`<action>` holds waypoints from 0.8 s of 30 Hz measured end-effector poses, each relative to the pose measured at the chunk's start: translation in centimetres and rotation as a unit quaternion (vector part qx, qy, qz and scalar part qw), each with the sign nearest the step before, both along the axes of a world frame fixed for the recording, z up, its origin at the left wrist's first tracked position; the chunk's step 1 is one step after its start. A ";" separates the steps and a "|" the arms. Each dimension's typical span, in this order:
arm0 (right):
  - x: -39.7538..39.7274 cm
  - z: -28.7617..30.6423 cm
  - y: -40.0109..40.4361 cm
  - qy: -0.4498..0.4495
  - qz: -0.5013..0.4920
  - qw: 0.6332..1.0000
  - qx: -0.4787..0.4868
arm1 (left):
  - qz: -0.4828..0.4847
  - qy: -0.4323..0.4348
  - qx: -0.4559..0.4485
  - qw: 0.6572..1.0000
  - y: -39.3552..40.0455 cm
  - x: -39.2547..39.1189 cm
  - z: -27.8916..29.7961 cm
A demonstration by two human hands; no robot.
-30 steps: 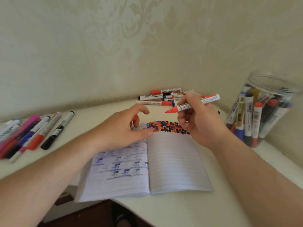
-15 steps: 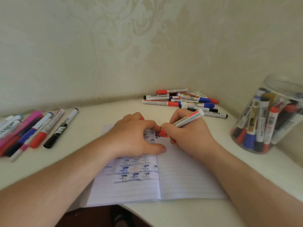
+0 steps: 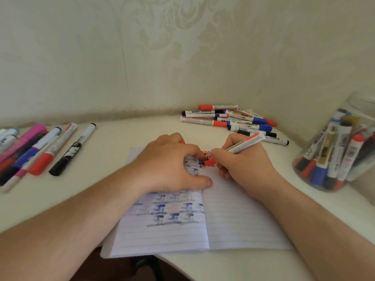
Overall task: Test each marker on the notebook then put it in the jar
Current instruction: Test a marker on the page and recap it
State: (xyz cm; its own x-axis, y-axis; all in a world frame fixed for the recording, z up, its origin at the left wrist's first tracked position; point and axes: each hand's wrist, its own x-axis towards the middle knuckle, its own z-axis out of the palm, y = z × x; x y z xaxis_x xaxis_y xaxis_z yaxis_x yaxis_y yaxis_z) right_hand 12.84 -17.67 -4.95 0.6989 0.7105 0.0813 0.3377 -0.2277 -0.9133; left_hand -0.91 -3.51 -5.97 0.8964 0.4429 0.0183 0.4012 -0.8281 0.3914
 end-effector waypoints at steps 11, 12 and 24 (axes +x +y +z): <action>-0.1 0.1 -0.1 -0.004 -0.009 1.000 0.000 | -0.001 -0.004 0.005 1.000 0.0 0.0 -0.1; -0.2 0.1 -0.1 -0.004 -0.006 1.000 0.001 | -0.001 -0.005 0.005 1.000 0.0 0.0 -0.1; -0.1 0.0 -0.1 -0.013 -0.010 1.000 -0.001 | 0.000 -0.005 0.014 1.000 -0.1 -0.1 -0.2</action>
State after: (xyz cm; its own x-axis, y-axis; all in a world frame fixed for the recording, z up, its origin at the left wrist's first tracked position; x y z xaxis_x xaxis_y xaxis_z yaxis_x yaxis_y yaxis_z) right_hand 12.70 -17.78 -4.97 0.7109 0.6964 0.0983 0.3562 -0.2360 -0.9041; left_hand -1.03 -3.59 -6.17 0.8962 0.4419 0.0389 0.3975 -0.8388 0.3720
